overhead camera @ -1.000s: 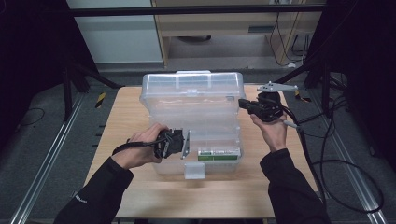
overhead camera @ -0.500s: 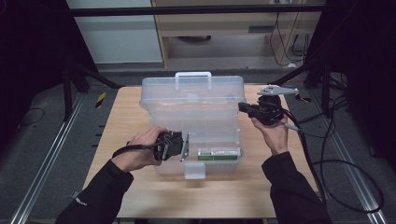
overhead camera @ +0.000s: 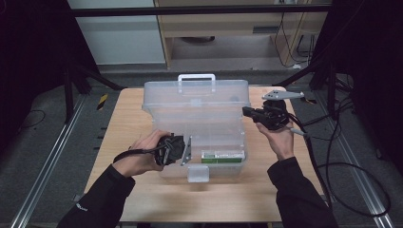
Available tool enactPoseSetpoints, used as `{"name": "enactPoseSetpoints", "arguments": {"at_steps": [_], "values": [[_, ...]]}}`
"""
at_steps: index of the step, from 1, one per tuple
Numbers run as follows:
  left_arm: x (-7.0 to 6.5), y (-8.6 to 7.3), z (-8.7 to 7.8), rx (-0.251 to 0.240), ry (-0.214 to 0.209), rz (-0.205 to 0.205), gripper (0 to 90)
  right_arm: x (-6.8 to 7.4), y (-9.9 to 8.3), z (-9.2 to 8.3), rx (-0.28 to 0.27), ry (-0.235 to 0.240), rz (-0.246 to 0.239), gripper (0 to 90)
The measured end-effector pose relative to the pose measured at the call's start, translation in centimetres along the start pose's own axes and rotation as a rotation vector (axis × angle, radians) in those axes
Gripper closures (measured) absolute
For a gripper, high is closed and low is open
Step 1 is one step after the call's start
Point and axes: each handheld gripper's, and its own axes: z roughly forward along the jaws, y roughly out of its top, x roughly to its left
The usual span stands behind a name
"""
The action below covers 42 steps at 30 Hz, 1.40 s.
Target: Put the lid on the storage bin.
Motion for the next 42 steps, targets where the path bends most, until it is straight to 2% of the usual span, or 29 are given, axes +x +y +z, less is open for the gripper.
{"name": "enactPoseSetpoints", "arguments": {"at_steps": [4,6,10,15,20,28,35,39,42], "values": [[0.2,-0.4,-1.1,-0.053,-0.001,-0.039,60.3,0.0,-0.1,0.0,0.001,0.003,0.002,90.0],[0.4,-0.6,-1.7,-0.101,0.012,-0.066,59.9,0.1,-0.1,-0.1,0.002,0.003,-0.003,90.0],[0.9,-1.3,-2.9,-0.143,0.022,-0.126,59.4,0.1,-0.1,0.0,0.007,0.008,-0.001,90.0],[1.0,-2.5,-3.4,-0.189,0.028,-0.192,58.3,0.2,-0.2,0.0,0.009,0.009,-0.007,90.0],[0.9,-3.9,-3.6,-0.227,0.045,-0.289,57.3,0.2,-0.4,0.0,0.009,0.014,-0.007,90.0],[1.1,-5.7,-4.3,-0.272,0.109,-0.452,59.2,0.3,-0.7,-0.2,0.013,0.022,-0.014,90.0],[1.4,-8.1,-4.1,-0.313,0.154,-0.639,64.1,0.4,-1.0,-0.3,0.018,0.028,-0.017,90.0],[1.3,-9.6,-3.7,-0.328,0.165,-0.722,66.9,0.4,-1.3,-0.4,0.022,0.036,-0.018,90.0],[1.2,-10.2,-3.4,-0.332,0.165,-0.756,68.5,0.4,-1.5,-0.5,0.025,0.039,-0.020,90.0]]}}
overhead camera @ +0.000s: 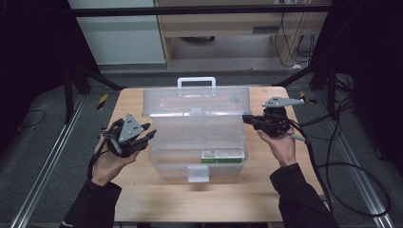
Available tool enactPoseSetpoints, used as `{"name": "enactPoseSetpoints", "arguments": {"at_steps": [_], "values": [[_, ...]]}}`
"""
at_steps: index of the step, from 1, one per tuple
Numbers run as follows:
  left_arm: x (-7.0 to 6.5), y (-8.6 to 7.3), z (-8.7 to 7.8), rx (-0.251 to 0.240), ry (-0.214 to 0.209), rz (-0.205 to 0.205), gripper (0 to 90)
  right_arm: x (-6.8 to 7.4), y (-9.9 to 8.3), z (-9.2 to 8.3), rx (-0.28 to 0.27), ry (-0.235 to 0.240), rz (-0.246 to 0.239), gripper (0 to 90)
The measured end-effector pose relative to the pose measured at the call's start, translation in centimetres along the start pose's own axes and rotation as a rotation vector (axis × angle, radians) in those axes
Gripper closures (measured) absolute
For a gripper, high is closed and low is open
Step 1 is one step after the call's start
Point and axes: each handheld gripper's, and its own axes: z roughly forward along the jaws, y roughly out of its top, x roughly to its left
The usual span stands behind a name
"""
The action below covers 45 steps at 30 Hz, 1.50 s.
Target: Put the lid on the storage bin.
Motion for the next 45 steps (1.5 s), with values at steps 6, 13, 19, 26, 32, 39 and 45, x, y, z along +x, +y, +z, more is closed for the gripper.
{"name": "enactPoseSetpoints", "arguments": {"at_steps": [6,13,19,26,32,39,45], "values": [[0.4,-1.2,0.4,-0.011,0.021,-0.070,72.0,0.1,-0.4,-0.1,0.003,0.008,-0.001,90.0],[0.8,-2.3,1.0,-0.023,0.031,-0.158,77.0,0.3,-1.0,-0.3,0.014,0.018,-0.010,90.0],[0.6,-3.1,1.6,-0.018,0.019,-0.202,80.1,0.6,-1.7,-0.4,0.030,0.023,-0.018,90.0],[0.4,-3.9,1.8,-0.027,0.022,-0.232,83.5,0.9,-2.4,-0.5,0.049,0.029,-0.022,90.0],[0.3,-4.3,1.8,-0.037,0.018,-0.250,85.2,1.1,-3.2,-0.6,0.059,0.033,-0.029,90.0],[0.1,-4.6,1.8,-0.027,0.011,-0.253,86.2,1.1,-4.2,-0.9,0.073,0.033,-0.025,90.0],[-0.1,-4.9,2.0,-0.013,0.009,-0.255,86.9,0.9,-4.8,-0.9,0.076,0.032,-0.016,90.0]]}}
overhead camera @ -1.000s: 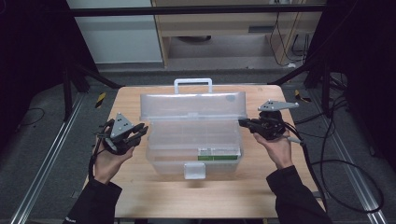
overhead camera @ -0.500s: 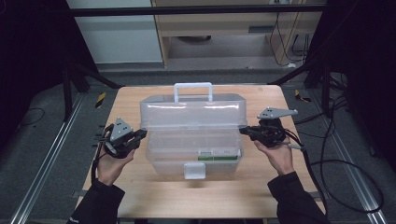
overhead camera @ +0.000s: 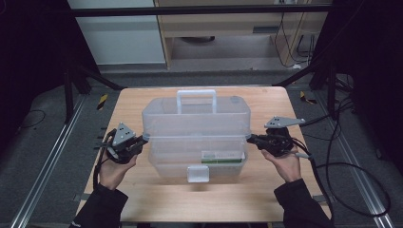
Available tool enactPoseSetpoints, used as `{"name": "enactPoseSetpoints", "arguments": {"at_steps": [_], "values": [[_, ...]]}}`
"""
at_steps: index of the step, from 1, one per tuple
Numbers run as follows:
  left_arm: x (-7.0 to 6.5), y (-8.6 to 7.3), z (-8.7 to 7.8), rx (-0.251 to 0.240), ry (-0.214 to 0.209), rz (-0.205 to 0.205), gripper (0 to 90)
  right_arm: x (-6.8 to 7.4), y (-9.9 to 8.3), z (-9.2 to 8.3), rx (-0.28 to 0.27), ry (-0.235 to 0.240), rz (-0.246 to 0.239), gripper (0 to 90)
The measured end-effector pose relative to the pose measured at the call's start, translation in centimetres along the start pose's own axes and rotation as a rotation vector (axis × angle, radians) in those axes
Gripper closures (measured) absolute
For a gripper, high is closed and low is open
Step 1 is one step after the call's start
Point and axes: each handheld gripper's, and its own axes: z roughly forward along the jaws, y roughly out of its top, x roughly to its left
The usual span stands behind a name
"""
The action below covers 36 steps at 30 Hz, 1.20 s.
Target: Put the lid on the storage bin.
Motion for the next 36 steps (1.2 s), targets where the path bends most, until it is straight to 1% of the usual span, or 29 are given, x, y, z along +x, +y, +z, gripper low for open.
{"name": "enactPoseSetpoints", "arguments": {"at_steps": [6,10,13,16,18,20,21,22,25,29,32,36], "values": [[0.1,-0.5,0.1,0.021,-0.001,-0.006,87.0,-0.2,-0.8,0.3,0.007,-0.003,0.009,90.0],[0.1,-0.8,0.3,0.038,-0.001,-0.002,87.0,-0.2,-1.3,0.5,0.025,-0.021,0.006,90.0],[0.1,-1.0,0.4,0.044,-0.001,-0.004,87.0,-0.3,-1.4,0.4,0.029,-0.030,0.005,90.0],[-0.1,-1.5,0.6,0.057,-0.004,0.000,87.0,-0.3,-1.7,0.5,0.039,-0.030,0.006,90.0],[-0.2,-1.7,0.8,0.071,-0.003,0.006,87.0,-0.2,-1.9,0.7,0.054,-0.048,-0.009,90.0],[-0.2,-2.0,0.8,0.078,-0.002,0.010,87.0,-0.1,-2.2,1.0,0.068,-0.053,-0.018,90.0],[-0.2,-2.1,0.9,0.080,-0.003,0.009,87.0,0.0,-2.3,1.1,0.077,-0.055,-0.013,90.0],[-0.2,-2.2,0.9,0.081,-0.005,0.008,87.0,0.0,-2.3,1.1,0.081,-0.063,-0.027,90.0],[-0.2,-2.4,1.0,0.089,-0.006,0.007,87.0,0.1,-2.5,1.1,0.092,-0.078,-0.036,90.0],[-0.2,-2.6,1.2,0.105,0.010,0.015,87.2,-0.1,-2.8,1.2,0.094,-0.066,-0.022,90.0],[-0.1,-2.8,1.4,0.118,0.005,0.009,87.5,-0.2,-3.0,1.4,0.110,-0.070,-0.019,90.0],[0.1,-3.1,1.8,0.130,0.001,0.006,87.5,-0.1,-3.2,1.8,0.138,-0.081,-0.032,90.0]]}}
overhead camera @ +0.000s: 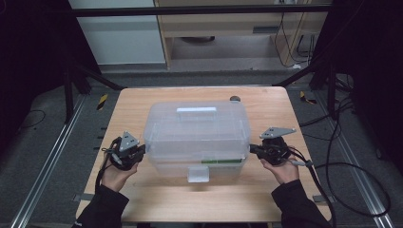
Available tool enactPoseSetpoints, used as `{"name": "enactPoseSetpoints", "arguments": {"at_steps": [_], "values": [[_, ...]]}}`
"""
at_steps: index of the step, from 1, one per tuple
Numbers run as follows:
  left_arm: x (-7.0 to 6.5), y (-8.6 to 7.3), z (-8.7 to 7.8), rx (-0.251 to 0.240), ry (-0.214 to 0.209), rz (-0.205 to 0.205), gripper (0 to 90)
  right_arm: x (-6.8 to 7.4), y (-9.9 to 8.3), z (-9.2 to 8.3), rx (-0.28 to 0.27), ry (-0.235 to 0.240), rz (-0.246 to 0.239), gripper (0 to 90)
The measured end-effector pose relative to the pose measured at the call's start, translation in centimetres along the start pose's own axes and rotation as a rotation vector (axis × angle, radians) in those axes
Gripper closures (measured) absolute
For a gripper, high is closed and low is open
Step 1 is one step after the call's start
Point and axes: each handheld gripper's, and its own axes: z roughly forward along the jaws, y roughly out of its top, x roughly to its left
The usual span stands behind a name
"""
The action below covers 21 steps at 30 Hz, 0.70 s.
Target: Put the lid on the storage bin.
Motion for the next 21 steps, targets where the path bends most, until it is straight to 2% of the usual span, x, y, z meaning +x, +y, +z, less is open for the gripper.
{"name": "enactPoseSetpoints", "arguments": {"at_steps": [3,5,8,11,15,20,21], "values": [[0.6,-0.2,0.1,-0.001,0.020,-0.029,86.8,0.0,-0.1,0.2,0.020,-0.023,-0.012,90.0],[1.0,-0.5,0.2,0.012,0.045,-0.039,86.4,-0.4,-0.3,0.2,0.007,-0.008,0.005,90.0],[2.0,-1.2,0.6,0.027,0.066,-0.082,85.4,-0.8,-0.5,0.0,-0.001,-0.027,0.019,90.0],[2.7,-1.8,1.0,0.037,0.078,-0.104,83.4,-1.8,-1.1,0.0,-0.007,-0.059,0.042,90.0],[3.3,-2.5,1.6,0.045,0.105,-0.106,77.1,-2.9,-2.0,0.2,-0.021,-0.097,0.081,87.9],[4.3,-3.5,2.2,0.055,0.163,-0.099,65.5,-4.6,-3.2,0.4,-0.044,-0.166,0.131,76.4],[4.6,-3.7,2.3,0.057,0.178,-0.101,62.7,-4.9,-3.4,0.4,-0.049,-0.174,0.154,72.9]]}}
